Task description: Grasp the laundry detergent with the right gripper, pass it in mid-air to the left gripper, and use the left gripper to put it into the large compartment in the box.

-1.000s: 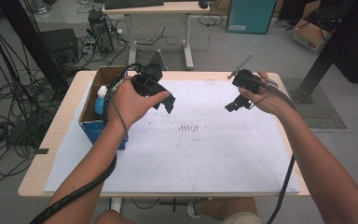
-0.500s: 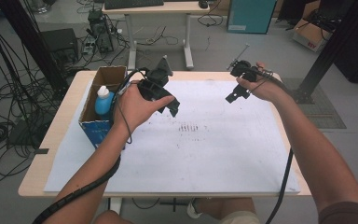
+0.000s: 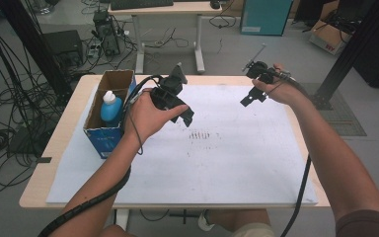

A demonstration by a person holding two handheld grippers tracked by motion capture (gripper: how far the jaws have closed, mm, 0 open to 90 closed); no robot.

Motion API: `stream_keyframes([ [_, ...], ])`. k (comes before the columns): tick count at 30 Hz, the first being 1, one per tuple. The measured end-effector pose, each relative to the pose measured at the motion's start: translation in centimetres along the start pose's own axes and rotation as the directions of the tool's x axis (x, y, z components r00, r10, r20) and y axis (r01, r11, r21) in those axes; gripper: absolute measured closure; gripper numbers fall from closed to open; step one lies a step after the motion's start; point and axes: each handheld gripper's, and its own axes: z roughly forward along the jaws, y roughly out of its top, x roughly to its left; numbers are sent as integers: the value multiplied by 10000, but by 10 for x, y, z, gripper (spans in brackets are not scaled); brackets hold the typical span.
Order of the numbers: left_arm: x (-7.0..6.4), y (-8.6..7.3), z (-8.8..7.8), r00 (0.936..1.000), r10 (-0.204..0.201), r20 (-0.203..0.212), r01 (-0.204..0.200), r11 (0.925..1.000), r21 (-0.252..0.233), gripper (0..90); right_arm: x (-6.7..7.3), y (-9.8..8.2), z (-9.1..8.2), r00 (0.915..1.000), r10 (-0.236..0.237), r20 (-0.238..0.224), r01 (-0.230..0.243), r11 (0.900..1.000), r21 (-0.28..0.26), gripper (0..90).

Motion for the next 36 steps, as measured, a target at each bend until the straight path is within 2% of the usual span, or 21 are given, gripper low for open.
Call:
stream_keyframes([
  [36, -2, -3, -2, 10000, 11, 6, -11, 9999, -143, 108, 6, -4, -8, 9997, -166, 162, 163, 9997, 159, 3],
])
